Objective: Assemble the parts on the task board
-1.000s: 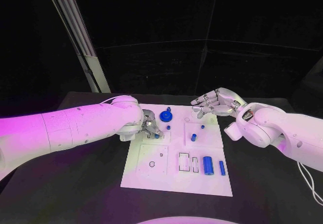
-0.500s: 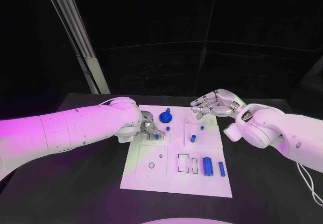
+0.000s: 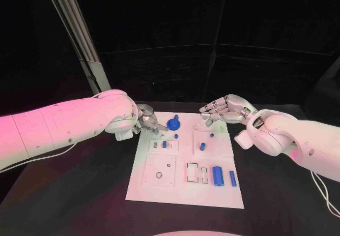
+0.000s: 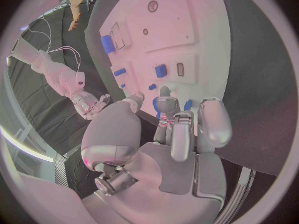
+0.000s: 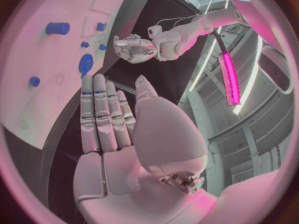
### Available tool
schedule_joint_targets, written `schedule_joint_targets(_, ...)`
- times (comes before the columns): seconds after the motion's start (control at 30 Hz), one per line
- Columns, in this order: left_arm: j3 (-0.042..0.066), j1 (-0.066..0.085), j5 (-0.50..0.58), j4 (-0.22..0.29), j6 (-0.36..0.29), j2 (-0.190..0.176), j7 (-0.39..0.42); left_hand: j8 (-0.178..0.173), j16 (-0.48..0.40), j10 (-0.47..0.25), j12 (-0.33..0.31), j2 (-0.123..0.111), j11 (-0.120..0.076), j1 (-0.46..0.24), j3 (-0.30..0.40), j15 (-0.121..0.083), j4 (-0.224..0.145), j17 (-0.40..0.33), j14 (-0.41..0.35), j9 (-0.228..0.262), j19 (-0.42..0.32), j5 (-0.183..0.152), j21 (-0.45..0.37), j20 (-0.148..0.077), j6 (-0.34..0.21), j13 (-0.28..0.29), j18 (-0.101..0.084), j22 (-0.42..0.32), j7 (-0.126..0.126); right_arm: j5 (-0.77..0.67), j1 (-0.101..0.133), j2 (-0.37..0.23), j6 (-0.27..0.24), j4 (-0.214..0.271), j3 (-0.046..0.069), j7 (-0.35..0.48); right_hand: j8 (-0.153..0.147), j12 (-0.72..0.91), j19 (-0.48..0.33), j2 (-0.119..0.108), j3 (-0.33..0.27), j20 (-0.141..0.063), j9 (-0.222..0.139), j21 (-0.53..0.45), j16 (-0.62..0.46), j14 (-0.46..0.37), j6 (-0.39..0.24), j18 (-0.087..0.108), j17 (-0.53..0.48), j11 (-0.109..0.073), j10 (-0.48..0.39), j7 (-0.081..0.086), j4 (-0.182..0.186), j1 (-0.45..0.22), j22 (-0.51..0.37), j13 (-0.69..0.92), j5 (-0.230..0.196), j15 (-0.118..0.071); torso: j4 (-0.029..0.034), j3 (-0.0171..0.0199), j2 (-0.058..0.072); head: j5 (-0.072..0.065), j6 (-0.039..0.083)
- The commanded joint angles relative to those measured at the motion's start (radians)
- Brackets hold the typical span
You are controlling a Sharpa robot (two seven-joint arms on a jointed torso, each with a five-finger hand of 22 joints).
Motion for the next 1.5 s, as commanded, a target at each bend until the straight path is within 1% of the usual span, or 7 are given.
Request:
schedule_joint_targets(0.03,0.004,0.012,0.054,-0.02,0.037,-0.002,0.049,-0.007,0.003,-0.006,-0.003,0.003,0.002,0.014,-0.015,0.009,0.003,0.263,0.106,-0.005,-0.004,0.004,-0.007,0.005,-0.008,-0.002,-0.003,-0.002,0.0,0.0,0.002,0.001,0.011,-0.001,0.0,0.009,-0.001,0.006,0.0,0.0,-0.006,0.004,0.001,-0.006,-0.004,-0.009,-0.007,0.003,-0.001,0.0,-0.008,0.0,0.0,-0.009,-0.001,0.002,0.005,-0.001,0.0005,-0.0001,0.001,-0.001,0.006)
schedule_joint_targets(0.13,0.007,0.022,0.057,-0.061,0.061,0.006,0.052,-0.012,0.003,-0.006,-0.002,0.002,0.003,0.021,-0.035,0.011,0.008,0.263,0.106,-0.011,-0.005,0.004,-0.009,0.006,-0.008,-0.002,-0.002,-0.005,0.002,0.0,0.002,0.002,0.012,-0.003,0.0,0.009,-0.001,0.006,0.0,0.0,-0.006,0.004,0.001,-0.006,-0.004,-0.009,-0.007,0.003,-0.001,0.0,-0.008,0.0,0.0,-0.009,-0.001,0.002,0.005,-0.001,0.0004,-0.0002,0.0,-0.002,0.01)
schedule_joint_targets(0.33,0.008,0.03,0.027,-0.181,0.108,0.066,0.053,-0.041,0.003,-0.017,-0.007,0.027,0.013,0.052,-0.076,0.018,0.013,0.263,0.106,-0.037,-0.004,0.004,-0.012,0.013,-0.026,-0.017,-0.002,-0.005,0.013,0.0,0.001,0.004,0.011,-0.003,0.0,0.008,-0.001,0.007,0.001,0.002,-0.007,0.004,0.001,-0.009,-0.003,-0.01,-0.007,0.003,-0.002,0.0,-0.008,0.0,-0.001,-0.009,-0.003,0.002,0.008,-0.001,0.0009,0.0,0.002,0.005,0.016)
schedule_joint_targets(0.8,0.004,0.014,-0.078,-0.377,0.183,0.178,0.096,-0.073,0.003,-0.025,-0.007,0.041,0.023,0.109,-0.13,0.028,0.008,0.263,0.106,-0.073,-0.002,0.004,-0.011,0.023,-0.028,-0.026,-0.003,0.001,0.025,0.0,0.001,0.008,0.009,-0.003,0.0,0.006,-0.001,0.009,0.003,0.006,-0.008,0.004,0.002,-0.013,-0.002,-0.011,-0.007,0.004,-0.003,-0.001,-0.009,0.0,-0.005,-0.005,-0.005,0.003,0.017,-0.002,-0.0001,0.0006,0.002,0.009,0.012)
schedule_joint_targets(0.97,-0.003,0.001,-0.097,-0.419,0.189,0.205,0.107,-0.073,0.003,-0.021,-0.001,0.045,0.022,0.129,-0.144,0.028,0.005,0.263,0.106,-0.079,0.002,0.004,-0.004,0.023,-0.016,-0.021,-0.005,0.013,0.023,0.0,0.001,0.01,0.007,-0.004,0.0,0.008,-0.001,0.009,0.003,0.008,-0.007,0.004,0.002,-0.014,-0.002,-0.011,-0.007,0.004,-0.004,-0.001,-0.009,0.0,-0.007,-0.004,-0.006,0.003,0.018,-0.002,0.0021,-0.0014,0.001,0.008,0.014)
schedule_joint_targets(1.2,-0.008,-0.01,-0.103,-0.446,0.202,0.223,0.108,-0.069,0.003,-0.015,0.006,0.048,0.019,0.143,-0.156,0.026,0.005,0.263,0.106,-0.082,0.007,0.004,0.004,0.022,-0.002,-0.013,-0.007,0.025,0.019,0.0,0.001,0.012,0.006,-0.005,0.0,0.01,-0.001,0.009,0.003,0.008,-0.007,0.004,0.002,-0.014,-0.002,-0.011,-0.007,0.004,-0.004,-0.001,-0.009,0.0,-0.007,-0.003,-0.006,0.003,0.019,-0.002,0.0008,0.0008,0.001,0.012,0.011)
schedule_joint_targets(1.5,-0.011,-0.016,-0.104,-0.458,0.233,0.231,0.103,-0.064,0.003,-0.009,0.012,0.055,0.016,0.155,-0.165,0.024,0.004,0.263,0.106,-0.084,0.011,0.004,0.01,0.021,0.011,-0.005,-0.008,0.035,0.016,0.0,0.001,0.013,0.006,-0.007,0.0,0.011,-0.001,0.009,0.004,0.009,-0.007,0.004,0.002,-0.015,-0.002,-0.011,-0.007,0.004,-0.004,-0.001,-0.01,0.0,-0.008,-0.002,-0.007,0.003,0.019,-0.002,0.0011,0.0001,0.001,0.011,0.008)
